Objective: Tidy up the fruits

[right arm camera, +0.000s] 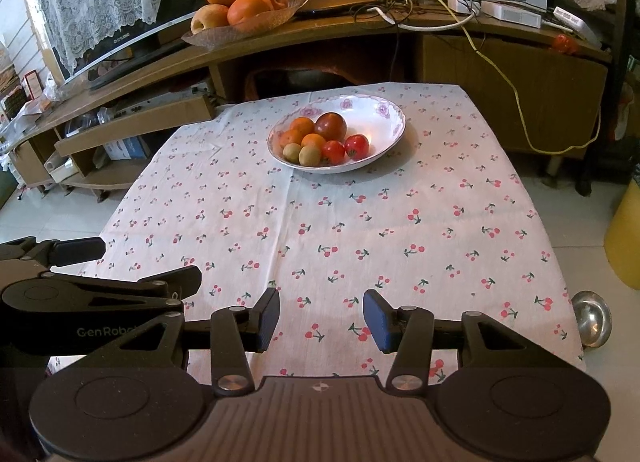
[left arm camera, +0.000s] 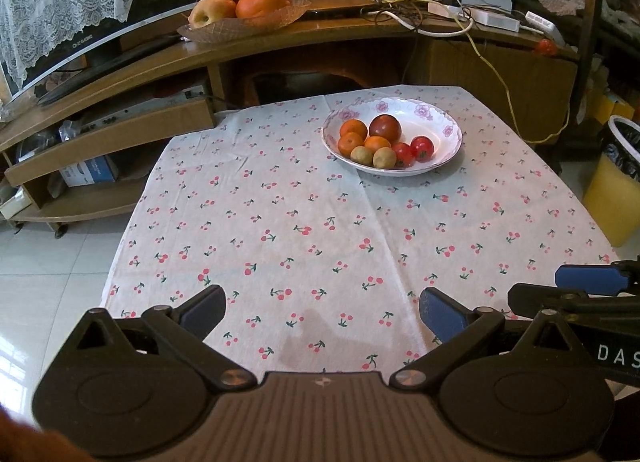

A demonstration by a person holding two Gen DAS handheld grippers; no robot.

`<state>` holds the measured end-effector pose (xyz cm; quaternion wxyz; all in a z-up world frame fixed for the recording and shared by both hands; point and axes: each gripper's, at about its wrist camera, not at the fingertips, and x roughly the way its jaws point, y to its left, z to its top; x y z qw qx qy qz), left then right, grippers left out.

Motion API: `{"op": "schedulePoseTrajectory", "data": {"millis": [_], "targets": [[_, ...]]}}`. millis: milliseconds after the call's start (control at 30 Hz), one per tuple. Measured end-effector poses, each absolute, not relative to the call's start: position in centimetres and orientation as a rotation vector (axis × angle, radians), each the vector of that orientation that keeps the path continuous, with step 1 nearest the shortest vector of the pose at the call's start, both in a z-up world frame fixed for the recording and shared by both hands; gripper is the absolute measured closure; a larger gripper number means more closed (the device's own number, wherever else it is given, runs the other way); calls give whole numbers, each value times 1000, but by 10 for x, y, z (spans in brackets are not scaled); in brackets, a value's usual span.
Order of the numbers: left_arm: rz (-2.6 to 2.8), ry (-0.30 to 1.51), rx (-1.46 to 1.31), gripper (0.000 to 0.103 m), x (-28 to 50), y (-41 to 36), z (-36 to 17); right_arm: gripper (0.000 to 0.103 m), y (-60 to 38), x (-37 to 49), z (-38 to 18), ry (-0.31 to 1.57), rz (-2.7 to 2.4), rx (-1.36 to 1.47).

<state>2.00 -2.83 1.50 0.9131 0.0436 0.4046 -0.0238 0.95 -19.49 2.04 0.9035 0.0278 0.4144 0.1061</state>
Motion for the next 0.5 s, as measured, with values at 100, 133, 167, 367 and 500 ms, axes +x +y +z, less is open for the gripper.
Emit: {"op": "schedulePoseTrajectory", "data": {"millis": [100,133,167,367,500], "targets": [[-48,836,92,0,19,-29,14,55,-194,11,20,862,219,57],[-48,836,93,0,19,-29,14,55,-194,11,20,863,219,58],[-48,837,93,0,19,-29,13,55,-194,12,19,864,219,59],[-45,832,99,0,19,-29,13,55,-194,12,19,866,219,60],[-39,825,97,0,19,-28,13,52,-194,12,19,862,218,60]]}}
